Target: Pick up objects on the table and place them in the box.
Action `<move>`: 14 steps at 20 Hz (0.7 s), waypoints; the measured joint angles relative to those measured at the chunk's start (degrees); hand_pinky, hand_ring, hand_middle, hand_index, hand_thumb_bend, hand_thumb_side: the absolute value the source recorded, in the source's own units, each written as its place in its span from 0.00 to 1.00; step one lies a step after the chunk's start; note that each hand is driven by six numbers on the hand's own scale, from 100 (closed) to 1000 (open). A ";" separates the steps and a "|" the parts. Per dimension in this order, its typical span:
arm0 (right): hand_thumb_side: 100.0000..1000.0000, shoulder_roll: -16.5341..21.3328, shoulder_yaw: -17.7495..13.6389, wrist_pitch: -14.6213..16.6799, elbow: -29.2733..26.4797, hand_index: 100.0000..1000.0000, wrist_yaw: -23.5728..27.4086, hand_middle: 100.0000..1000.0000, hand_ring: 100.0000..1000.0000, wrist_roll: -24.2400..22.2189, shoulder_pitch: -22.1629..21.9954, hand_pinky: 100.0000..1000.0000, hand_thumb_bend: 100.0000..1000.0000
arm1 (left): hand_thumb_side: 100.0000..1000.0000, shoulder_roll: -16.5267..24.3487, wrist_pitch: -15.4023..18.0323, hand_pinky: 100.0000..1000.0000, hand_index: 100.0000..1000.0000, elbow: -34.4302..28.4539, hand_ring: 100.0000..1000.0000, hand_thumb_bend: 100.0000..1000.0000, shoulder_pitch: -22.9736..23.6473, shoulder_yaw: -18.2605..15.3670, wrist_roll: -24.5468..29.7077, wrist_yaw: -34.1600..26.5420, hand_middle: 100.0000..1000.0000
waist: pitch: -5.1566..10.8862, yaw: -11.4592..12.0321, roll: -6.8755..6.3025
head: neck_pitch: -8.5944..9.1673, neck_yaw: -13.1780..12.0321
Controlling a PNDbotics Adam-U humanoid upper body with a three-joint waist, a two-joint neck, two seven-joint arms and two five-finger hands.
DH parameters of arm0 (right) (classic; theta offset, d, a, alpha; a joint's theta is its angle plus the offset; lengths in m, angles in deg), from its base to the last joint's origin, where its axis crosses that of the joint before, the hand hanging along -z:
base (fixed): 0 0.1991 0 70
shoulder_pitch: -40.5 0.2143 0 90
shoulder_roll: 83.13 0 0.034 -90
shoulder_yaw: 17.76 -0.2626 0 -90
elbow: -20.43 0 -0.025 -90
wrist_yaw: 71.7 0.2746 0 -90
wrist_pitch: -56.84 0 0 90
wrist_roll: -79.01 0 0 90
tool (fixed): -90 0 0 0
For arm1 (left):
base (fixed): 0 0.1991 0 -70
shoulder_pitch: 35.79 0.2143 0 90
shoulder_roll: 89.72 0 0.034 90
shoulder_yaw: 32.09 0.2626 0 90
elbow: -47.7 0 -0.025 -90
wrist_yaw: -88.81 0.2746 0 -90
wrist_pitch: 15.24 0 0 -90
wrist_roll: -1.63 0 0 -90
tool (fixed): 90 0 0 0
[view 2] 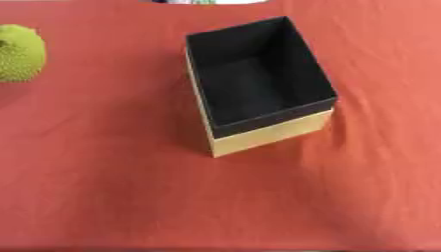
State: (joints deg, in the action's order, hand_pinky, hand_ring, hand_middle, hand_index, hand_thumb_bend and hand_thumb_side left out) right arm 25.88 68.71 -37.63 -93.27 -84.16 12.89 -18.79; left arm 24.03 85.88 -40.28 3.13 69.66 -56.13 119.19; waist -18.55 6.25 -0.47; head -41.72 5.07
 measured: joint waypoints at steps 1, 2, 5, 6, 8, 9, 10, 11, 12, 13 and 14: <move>0.63 -0.03 0.00 0.03 0.00 0.75 0.00 0.57 0.76 -0.03 0.03 0.71 0.00 | 0.00 -0.77 0.12 0.36 0.51 0.11 0.38 0.00 -0.91 0.20 -0.12 0.08 0.40 | 0.01 -0.02 -0.06 | -0.01 -0.15; 0.63 -0.09 0.00 0.04 0.00 0.75 0.00 0.57 0.76 -0.04 0.07 0.71 0.00 | 0.00 -1.88 0.25 0.37 0.51 0.37 0.38 0.00 -2.36 0.47 -0.24 0.16 0.40 | 0.04 -0.08 -0.06 | -0.01 -0.35; 0.63 -0.48 -0.01 0.05 0.00 0.75 0.00 0.57 0.76 -0.05 0.45 0.70 0.00 | 0.00 -5.45 0.82 0.37 0.51 1.39 0.38 0.00 -5.89 1.26 -0.48 0.58 0.40 | 0.31 -0.24 -0.09 | -0.01 -0.79; 0.63 -0.52 -0.02 0.04 0.00 0.75 0.00 0.57 0.76 -0.04 0.57 0.70 0.00 | 0.00 -6.65 1.08 0.37 0.51 1.78 0.38 0.00 -6.83 1.53 -0.60 0.74 0.40 | 0.35 -0.25 -0.08 | -0.01 -0.94; 0.63 -0.61 -0.08 0.01 0.00 0.75 0.00 0.57 0.76 -0.01 0.72 0.71 0.00 | 0.00 -9.14 1.66 0.37 0.51 2.51 0.38 0.00 -8.41 1.96 -0.88 1.09 0.40 | 0.41 -0.30 -0.07 | 0.00 -1.12; 0.63 -0.80 -0.16 0.00 0.00 0.75 0.00 0.57 0.76 0.00 1.00 0.71 0.00 | 0.00 -10.39 1.99 0.37 0.51 2.84 0.38 0.00 -9.22 2.15 -1.02 1.37 0.40 | 0.43 -0.38 -0.04 | 0.01 -1.26; 0.63 -1.07 -0.24 -0.01 0.00 0.75 0.00 0.57 0.76 0.01 1.22 0.71 0.00 | 0.00 -11.67 2.29 0.37 0.51 3.11 0.38 0.00 -9.95 2.33 -1.19 1.69 0.40 | 0.47 -0.51 0.05 | 0.03 -1.45; 0.63 -1.25 -0.35 -0.08 0.00 0.75 0.00 0.57 0.76 0.08 1.44 0.71 0.00 | 0.00 -12.95 2.61 0.37 0.51 3.30 0.38 0.00 -10.57 2.49 -1.35 2.05 0.40 | 0.51 -0.66 0.19 | 0.05 -1.61; 0.63 -1.52 -0.44 -0.21 0.00 0.74 0.00 0.57 0.76 0.21 1.62 0.71 0.00 | 0.00 -14.18 2.93 0.37 0.51 3.47 0.38 0.00 -11.13 2.65 -1.49 2.48 0.40 | 0.53 -0.80 0.30 | 0.07 -1.84; 0.62 -1.71 -0.62 -0.43 0.00 0.74 0.00 0.57 0.76 0.41 1.80 0.71 0.00 | 0.00 -15.32 3.18 0.37 0.51 3.58 0.38 0.00 -11.68 2.73 -1.65 3.03 0.40 | 0.53 -0.93 0.41 | 0.18 -2.08; 0.61 -1.99 -0.75 -0.66 0.00 0.75 0.00 0.57 0.76 0.64 2.13 0.71 0.00 | 0.00 -16.41 3.43 0.37 0.51 3.77 0.38 0.00 -12.31 2.87 -1.81 3.72 0.40 | 0.54 -1.11 0.48 | 0.25 -2.33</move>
State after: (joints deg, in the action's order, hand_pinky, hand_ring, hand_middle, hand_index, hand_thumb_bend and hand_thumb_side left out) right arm 23.89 67.96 -38.29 -93.27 -84.16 13.53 -16.66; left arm 7.63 89.31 -36.51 -9.17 72.53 -57.94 122.91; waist -18.01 5.14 0.00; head -41.48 2.73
